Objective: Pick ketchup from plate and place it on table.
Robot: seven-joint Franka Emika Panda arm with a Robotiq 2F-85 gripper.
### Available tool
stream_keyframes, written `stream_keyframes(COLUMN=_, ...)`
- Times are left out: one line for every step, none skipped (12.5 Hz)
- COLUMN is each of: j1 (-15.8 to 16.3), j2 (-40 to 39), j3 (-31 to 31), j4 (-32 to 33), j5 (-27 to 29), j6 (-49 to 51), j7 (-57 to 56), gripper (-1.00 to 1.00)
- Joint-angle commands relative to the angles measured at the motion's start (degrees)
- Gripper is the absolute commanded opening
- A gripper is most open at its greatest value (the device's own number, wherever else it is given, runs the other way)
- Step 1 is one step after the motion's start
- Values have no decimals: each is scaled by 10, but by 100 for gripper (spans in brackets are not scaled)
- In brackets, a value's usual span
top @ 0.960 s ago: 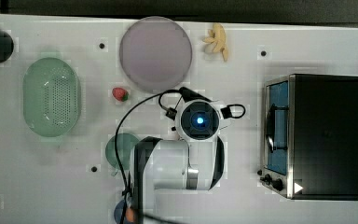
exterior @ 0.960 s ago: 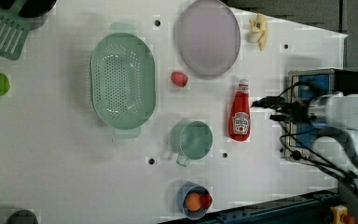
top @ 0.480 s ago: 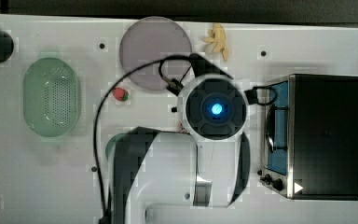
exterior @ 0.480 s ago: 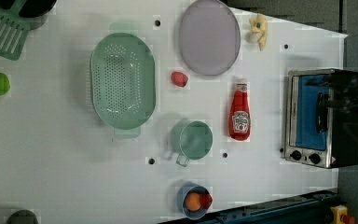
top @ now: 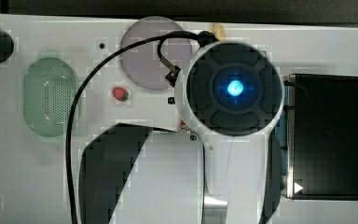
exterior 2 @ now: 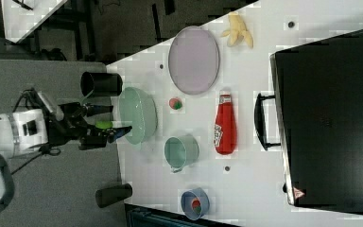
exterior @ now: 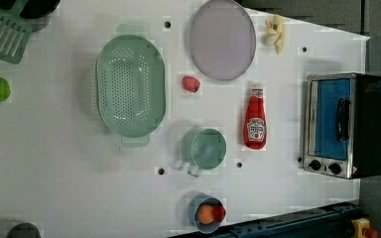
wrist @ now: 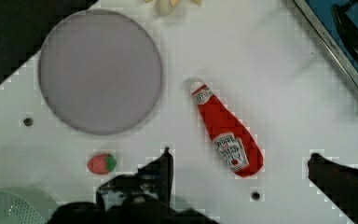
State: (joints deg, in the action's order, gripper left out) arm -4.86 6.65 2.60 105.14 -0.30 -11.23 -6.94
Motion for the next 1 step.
stream_keyframes(j1=-3, j2=-10, j3=-1, j4=-35, j5=0, j6=76, j7=33, gripper=100)
